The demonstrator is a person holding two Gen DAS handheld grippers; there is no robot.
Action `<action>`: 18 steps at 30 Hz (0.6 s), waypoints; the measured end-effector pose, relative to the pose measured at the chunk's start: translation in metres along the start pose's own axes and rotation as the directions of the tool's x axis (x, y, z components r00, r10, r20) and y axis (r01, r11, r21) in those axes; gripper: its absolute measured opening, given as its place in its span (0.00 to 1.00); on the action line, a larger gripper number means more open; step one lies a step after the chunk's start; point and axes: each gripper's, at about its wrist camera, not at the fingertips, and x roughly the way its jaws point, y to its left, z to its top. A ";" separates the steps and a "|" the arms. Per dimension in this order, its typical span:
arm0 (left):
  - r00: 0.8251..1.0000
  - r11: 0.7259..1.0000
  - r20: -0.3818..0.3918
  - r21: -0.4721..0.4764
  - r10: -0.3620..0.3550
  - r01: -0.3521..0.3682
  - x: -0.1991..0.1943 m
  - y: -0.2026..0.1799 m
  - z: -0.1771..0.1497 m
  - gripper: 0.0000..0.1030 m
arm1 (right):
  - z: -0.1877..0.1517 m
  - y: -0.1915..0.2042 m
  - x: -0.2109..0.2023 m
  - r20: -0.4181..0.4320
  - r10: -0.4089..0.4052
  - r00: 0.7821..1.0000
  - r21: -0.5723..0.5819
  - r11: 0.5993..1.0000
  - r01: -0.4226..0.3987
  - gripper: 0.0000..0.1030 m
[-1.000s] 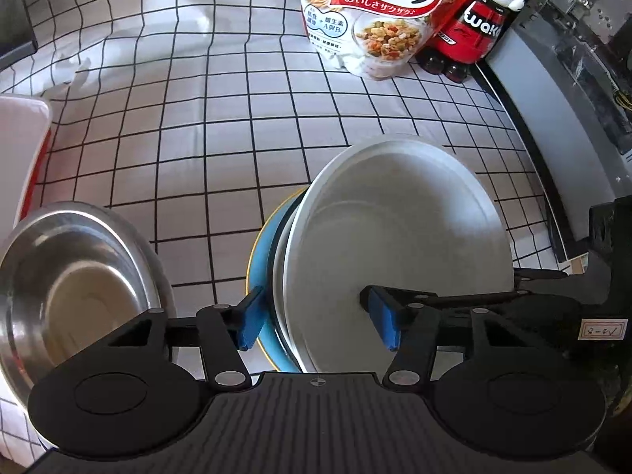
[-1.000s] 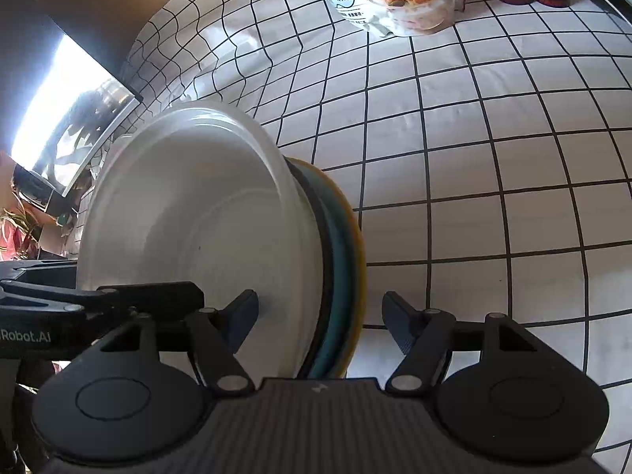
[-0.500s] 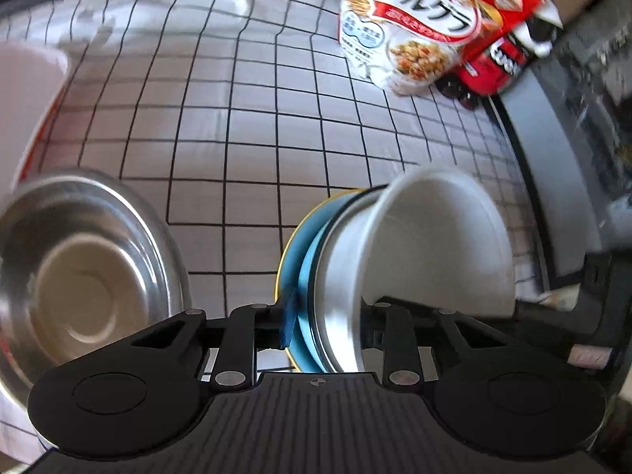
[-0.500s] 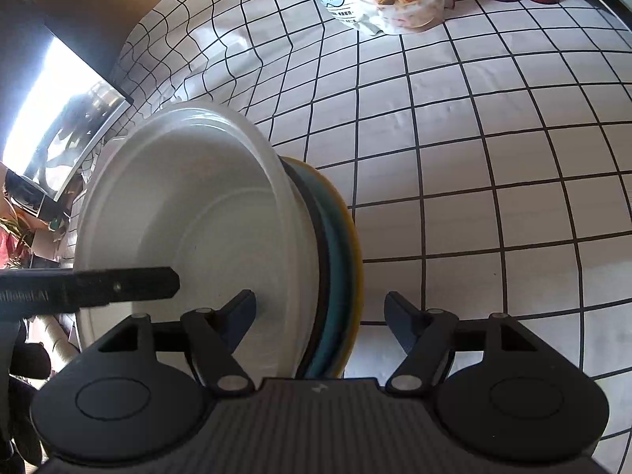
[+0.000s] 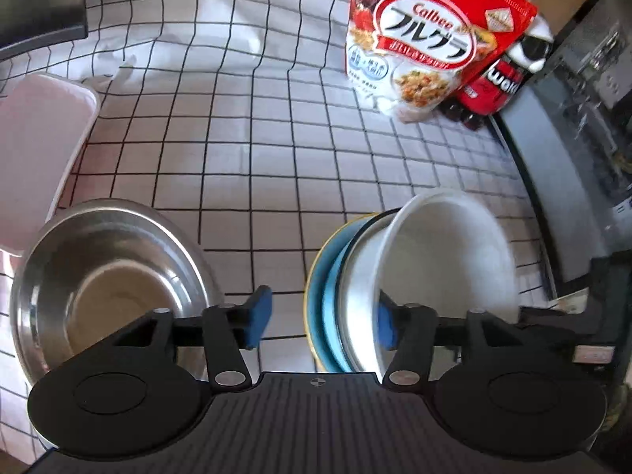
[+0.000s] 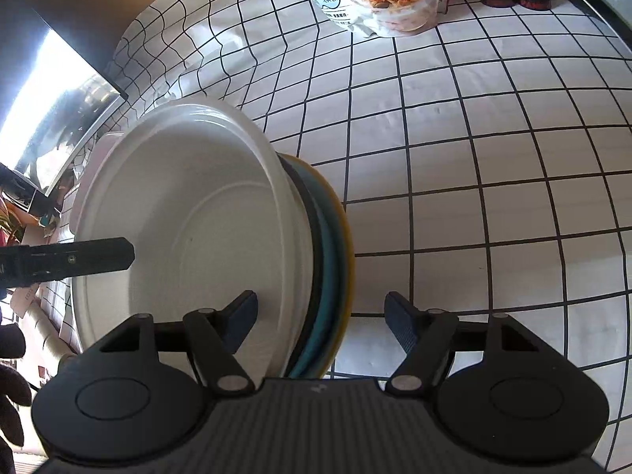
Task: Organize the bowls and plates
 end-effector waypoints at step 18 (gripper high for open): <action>0.992 0.995 -0.081 -0.032 -0.100 0.098 0.036 -0.022 0.009 0.83 | 0.002 -0.007 0.008 -0.027 0.073 0.997 0.029 0.997 -0.072 0.70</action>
